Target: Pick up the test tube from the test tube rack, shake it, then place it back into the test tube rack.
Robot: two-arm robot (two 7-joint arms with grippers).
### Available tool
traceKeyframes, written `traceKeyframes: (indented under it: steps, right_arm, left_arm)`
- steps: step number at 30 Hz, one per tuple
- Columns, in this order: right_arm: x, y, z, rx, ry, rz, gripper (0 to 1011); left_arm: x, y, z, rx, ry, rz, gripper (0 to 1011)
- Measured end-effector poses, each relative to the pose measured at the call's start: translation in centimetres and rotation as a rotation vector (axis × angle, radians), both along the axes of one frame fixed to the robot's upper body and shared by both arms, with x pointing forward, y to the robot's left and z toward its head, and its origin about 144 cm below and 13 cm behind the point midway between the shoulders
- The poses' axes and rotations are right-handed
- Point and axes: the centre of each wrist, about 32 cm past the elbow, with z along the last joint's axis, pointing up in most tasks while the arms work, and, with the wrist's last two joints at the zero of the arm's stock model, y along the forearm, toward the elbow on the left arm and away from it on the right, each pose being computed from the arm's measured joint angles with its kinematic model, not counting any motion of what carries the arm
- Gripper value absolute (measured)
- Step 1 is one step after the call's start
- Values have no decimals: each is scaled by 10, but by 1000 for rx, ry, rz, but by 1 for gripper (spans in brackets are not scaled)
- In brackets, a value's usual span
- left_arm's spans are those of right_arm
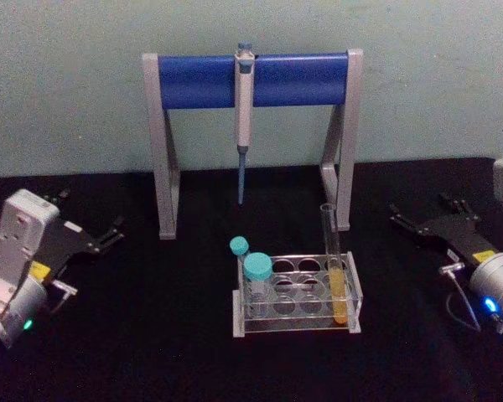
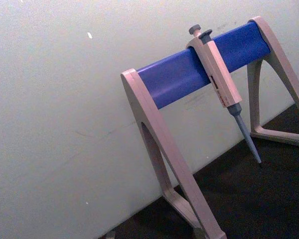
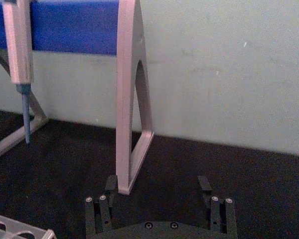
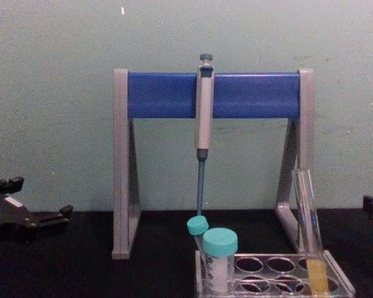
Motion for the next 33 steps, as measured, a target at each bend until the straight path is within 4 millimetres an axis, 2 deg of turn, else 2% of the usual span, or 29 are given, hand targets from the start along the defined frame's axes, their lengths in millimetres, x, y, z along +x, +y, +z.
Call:
traceKeyframes:
  steps: [4, 33]
  right_arm:
    - [4, 0, -5, 8, 30, 10, 1000]
    - [2, 0, -3, 6, 21, 9, 1000]
  left_arm:
    - [0, 0, 0, 0, 0, 0, 1001]
    - [0, 0, 0, 0, 0, 0, 1001]
